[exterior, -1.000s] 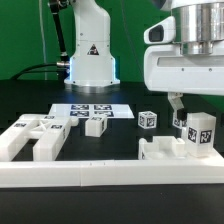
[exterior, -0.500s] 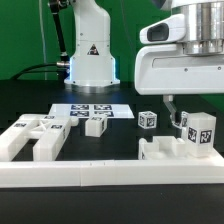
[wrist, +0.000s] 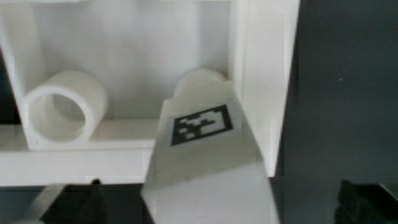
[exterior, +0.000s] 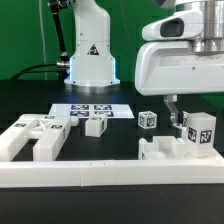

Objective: Assemble chair

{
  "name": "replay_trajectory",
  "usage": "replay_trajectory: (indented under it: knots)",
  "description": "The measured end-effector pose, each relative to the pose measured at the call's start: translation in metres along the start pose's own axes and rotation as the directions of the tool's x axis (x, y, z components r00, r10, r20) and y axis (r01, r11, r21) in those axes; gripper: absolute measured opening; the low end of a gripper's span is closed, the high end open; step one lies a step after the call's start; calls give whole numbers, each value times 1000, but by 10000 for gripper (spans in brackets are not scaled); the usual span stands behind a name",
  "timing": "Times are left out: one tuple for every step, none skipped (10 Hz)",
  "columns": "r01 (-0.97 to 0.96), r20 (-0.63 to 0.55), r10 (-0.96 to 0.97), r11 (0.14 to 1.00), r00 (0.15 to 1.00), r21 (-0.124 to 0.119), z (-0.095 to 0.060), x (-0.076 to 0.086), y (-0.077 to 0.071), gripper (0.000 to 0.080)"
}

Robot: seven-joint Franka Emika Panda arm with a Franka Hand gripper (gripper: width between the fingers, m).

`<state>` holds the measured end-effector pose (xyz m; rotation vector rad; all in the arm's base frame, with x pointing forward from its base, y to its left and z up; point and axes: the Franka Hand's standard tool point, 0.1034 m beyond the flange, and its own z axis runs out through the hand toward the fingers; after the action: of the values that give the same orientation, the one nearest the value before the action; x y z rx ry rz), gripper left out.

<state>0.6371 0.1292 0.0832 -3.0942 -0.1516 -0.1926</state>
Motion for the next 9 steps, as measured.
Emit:
replay_trajectory:
  knots:
    - [-10, 0, 10, 1000, 1000, 0, 0, 0, 0, 649]
    - [-10, 0, 10, 1000, 1000, 0, 0, 0, 0, 561]
    - [-11, 0, 11, 1000, 1000, 0, 0, 0, 0, 426]
    - [-27, 0, 27, 1000, 1000, 1, 0, 0, 0, 426]
    - [-34, 0, 34, 999, 999, 1, 0, 0, 0, 287]
    - [-67, 0, 67, 998, 998, 1, 0, 0, 0, 288]
    - [-173, 0, 173, 985, 985, 2, 0, 0, 1, 288]
    - [-247, -1, 247, 969, 969, 2, 0, 0, 1, 288]
    - [-376, -3, 376, 926, 926, 12, 1, 0, 3, 288]
